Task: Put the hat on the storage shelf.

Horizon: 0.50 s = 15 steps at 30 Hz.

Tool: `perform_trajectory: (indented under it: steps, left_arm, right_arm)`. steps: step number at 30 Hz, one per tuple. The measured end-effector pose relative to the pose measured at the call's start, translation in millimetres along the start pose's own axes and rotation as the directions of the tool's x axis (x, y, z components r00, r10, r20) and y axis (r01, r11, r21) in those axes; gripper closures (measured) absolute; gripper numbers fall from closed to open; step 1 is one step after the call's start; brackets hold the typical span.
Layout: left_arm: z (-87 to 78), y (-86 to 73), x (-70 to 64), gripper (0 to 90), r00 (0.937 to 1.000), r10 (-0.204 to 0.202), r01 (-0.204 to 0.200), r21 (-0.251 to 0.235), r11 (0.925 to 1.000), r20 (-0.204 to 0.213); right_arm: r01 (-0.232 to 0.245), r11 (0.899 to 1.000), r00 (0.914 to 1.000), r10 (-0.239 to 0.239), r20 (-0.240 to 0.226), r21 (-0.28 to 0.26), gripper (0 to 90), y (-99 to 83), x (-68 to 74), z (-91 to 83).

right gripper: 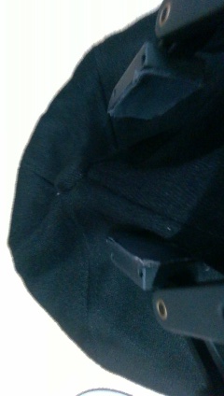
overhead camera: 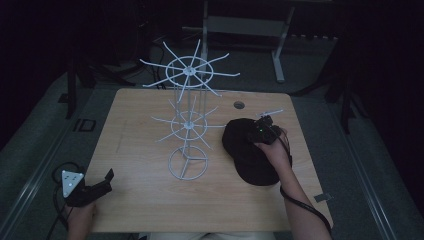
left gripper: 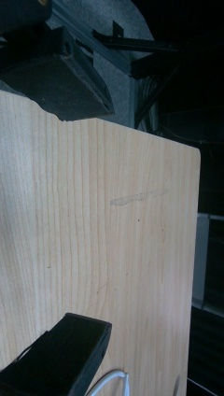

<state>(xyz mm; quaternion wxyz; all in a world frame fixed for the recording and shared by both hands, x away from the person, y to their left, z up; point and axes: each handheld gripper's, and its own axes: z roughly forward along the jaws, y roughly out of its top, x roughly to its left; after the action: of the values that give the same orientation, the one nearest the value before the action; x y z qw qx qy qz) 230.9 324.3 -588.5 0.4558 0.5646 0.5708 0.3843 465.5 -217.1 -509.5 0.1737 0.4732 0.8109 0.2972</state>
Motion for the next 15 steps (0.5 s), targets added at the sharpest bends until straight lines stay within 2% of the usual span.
perform_trajectory:
  steps: [1, 2, 4, 5, 6, 7, 9, 11, 14, 15]
  left_arm:
    - [0.0, 0.0, 0.0, 1.4, 1.0000, -0.001, 0.001, 0.000, 1.0000, -0.001]
    - [0.0, 0.0, 0.0, 1.4, 1.0000, 0.000, 0.000, 0.000, 1.0000, 0.000]
    - [0.0, 0.0, -0.1, 1.4, 1.0000, 0.000, 0.000, 0.000, 1.0000, 0.000]
    - [0.1, 0.0, 0.0, 1.4, 1.0000, 0.000, 0.000, 0.002, 1.0000, 0.000]
    - [0.2, 0.1, 0.0, 1.4, 1.0000, -0.001, 0.001, 0.002, 1.0000, 0.000]
    - [0.0, 0.0, 0.0, 1.4, 1.0000, -0.001, 0.001, 0.001, 1.0000, 0.001]
    - [0.0, 0.0, 0.2, 1.4, 1.0000, -0.001, 0.001, 0.001, 1.0000, 0.001]
    - [0.0, 0.0, 0.2, 1.5, 1.0000, 0.000, 0.000, 0.001, 1.0000, 0.000]
    - [0.0, 0.0, 0.1, 1.4, 1.0000, -0.001, 0.001, 0.001, 1.0000, 0.000]
    - [0.0, 0.0, 0.2, 1.4, 1.0000, -0.001, 0.001, 0.002, 1.0000, -0.001]
  right_arm:
    - [0.000, 1.000, 1.0000, 0.000, 0.000, 0.000, 34.9, 0.0, 0.0, 0.0]
    - [0.018, 1.000, 0.9998, -0.018, -0.001, 0.022, 45.5, -1.1, 2.4, 3.2]
    - [0.030, 0.999, 0.9995, -0.030, -0.004, 0.027, 48.0, -1.0, 4.3, 3.6]
    - [0.044, 0.998, 0.9990, -0.044, -0.002, 0.043, 56.3, -0.5, 6.3, 5.5]
    - [0.044, 0.998, 0.9990, -0.044, -0.002, 0.043, 56.3, -0.5, 6.3, 5.5]
    - [0.042, 0.998, 0.9991, -0.042, -0.005, 0.049, 66.6, -1.3, 6.4, 6.1]
    - [0.039, 0.998, 0.9991, -0.039, -0.017, 0.038, 79.3, -3.0, 6.1, 4.4]
    - [0.034, 0.999, 0.9994, -0.034, -0.012, 0.023, 81.6, -4.1, 6.3, 2.4]
    - [0.054, 0.997, 0.9985, -0.054, -0.005, -0.046, 84.8, -8.8, 7.6, -5.8]
    - [0.054, 0.997, 0.9985, -0.054, -0.005, -0.046, 84.8, -8.8, 7.6, -5.8]
